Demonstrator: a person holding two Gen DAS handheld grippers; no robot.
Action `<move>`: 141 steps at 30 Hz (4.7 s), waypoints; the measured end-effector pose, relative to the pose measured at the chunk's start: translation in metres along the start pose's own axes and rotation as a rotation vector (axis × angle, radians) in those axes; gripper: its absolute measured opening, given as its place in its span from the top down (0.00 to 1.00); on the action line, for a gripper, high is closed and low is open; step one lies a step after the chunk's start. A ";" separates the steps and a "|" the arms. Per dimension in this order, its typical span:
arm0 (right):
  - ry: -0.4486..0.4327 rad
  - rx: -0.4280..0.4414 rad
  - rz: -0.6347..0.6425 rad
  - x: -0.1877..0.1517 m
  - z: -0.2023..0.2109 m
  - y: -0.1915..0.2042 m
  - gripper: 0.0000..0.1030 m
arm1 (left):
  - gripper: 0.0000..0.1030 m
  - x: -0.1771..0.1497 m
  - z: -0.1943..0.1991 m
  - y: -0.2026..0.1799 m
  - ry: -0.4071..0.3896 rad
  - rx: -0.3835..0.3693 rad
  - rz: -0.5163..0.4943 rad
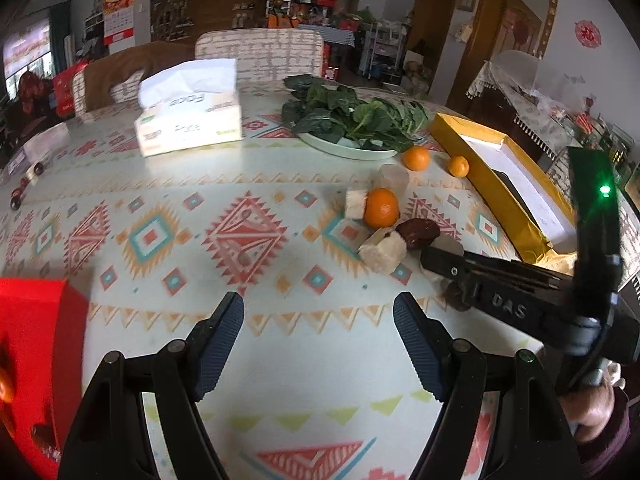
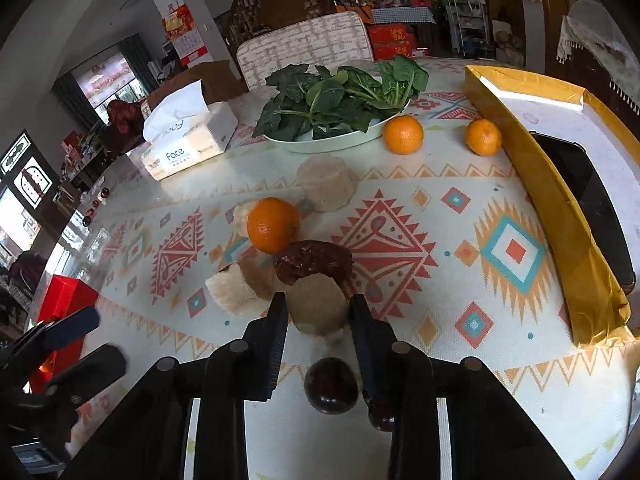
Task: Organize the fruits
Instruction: 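Grasp a round beige cake with the right tool while the left tool grasps a white cube, then carry the beige cake and white cube over the red tray, then open the right tool to drop the cake while the left tool drops the cube, then move both open tools back to the remaining food on the table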
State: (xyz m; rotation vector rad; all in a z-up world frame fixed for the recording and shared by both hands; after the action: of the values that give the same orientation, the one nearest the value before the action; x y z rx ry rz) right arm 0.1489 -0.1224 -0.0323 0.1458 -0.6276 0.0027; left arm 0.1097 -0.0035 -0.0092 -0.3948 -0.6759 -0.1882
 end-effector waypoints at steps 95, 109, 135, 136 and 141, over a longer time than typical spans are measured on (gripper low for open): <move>0.004 0.278 0.487 -0.132 0.085 0.347 0.67 | 0.65 -0.158 0.232 0.250 -0.276 0.339 0.480; 0.056 0.288 0.532 -0.160 0.070 0.374 0.67 | 0.63 -0.160 0.229 0.251 -0.284 0.268 0.493; -0.025 0.305 0.451 -0.143 0.107 0.334 0.59 | 0.33 -0.138 0.272 0.207 -0.382 0.262 0.482; -0.028 0.300 0.441 -0.142 0.108 0.327 0.58 | 0.33 -0.135 0.272 0.202 -0.382 0.260 0.471; -0.043 0.270 0.386 -0.133 0.111 0.286 0.58 | 0.32 -0.123 0.263 0.176 -0.366 0.246 0.423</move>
State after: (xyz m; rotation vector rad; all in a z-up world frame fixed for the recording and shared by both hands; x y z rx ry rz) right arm -0.0373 0.1510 0.0176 0.2840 -0.6891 0.4591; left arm -0.0825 0.2702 0.0470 -0.3290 -0.9455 0.3748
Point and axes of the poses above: each gripper's, at about its wrist camera, not at the fingertips, and z roughly against the way its jaws point, y to its left, x to its top, the point moved 9 cm from there along -z, roughly the way its jaws point, and after that the axes turned 13 degrees about -x, right-handed, at the moved point
